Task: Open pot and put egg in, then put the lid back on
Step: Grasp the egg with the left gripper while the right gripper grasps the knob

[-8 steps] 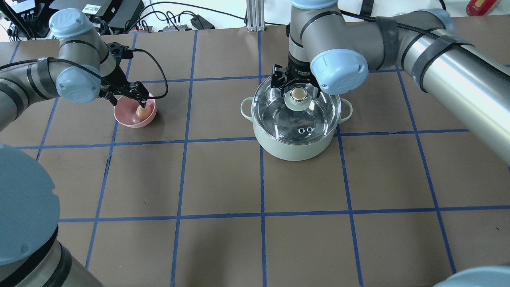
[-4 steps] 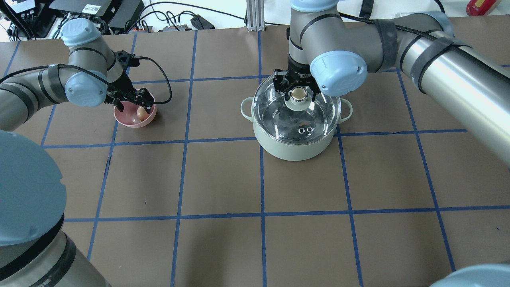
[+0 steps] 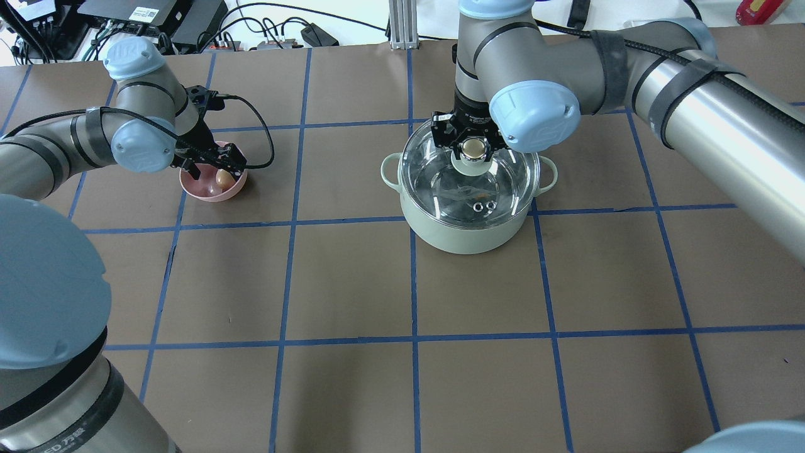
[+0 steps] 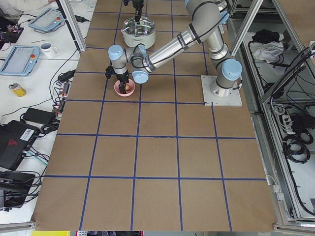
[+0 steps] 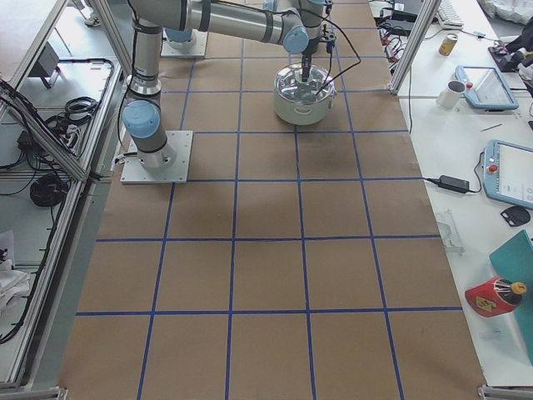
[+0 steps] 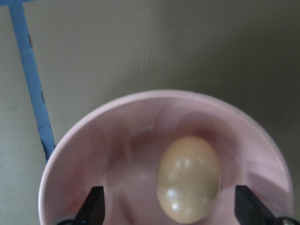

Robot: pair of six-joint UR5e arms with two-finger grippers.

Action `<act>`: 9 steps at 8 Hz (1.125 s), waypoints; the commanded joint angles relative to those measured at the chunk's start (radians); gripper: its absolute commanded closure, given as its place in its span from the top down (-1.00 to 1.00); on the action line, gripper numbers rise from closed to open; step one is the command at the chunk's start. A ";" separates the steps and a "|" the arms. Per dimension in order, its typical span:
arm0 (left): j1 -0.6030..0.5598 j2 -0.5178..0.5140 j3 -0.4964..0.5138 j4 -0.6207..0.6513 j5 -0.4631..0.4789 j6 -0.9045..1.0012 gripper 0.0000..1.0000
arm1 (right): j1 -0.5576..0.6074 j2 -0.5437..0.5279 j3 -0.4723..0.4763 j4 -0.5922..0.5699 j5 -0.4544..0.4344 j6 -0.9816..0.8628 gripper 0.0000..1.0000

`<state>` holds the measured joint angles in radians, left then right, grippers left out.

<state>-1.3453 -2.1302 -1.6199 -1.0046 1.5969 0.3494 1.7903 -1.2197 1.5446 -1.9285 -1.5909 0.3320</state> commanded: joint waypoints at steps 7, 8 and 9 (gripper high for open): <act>0.000 0.001 0.003 0.020 0.011 -0.012 -0.82 | -0.020 -0.012 -0.014 0.005 -0.003 -0.021 -1.00; 0.000 0.013 0.005 0.020 0.014 -0.018 -0.97 | -0.040 -0.015 -0.014 0.008 -0.003 -0.054 -1.00; 0.000 0.050 0.006 0.015 0.017 -0.035 -0.97 | -0.061 -0.024 -0.014 0.011 -0.003 -0.083 -1.00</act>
<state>-1.3453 -2.1234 -1.6160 -0.9851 1.6077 0.3359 1.7616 -1.2324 1.5318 -1.9220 -1.5934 0.2953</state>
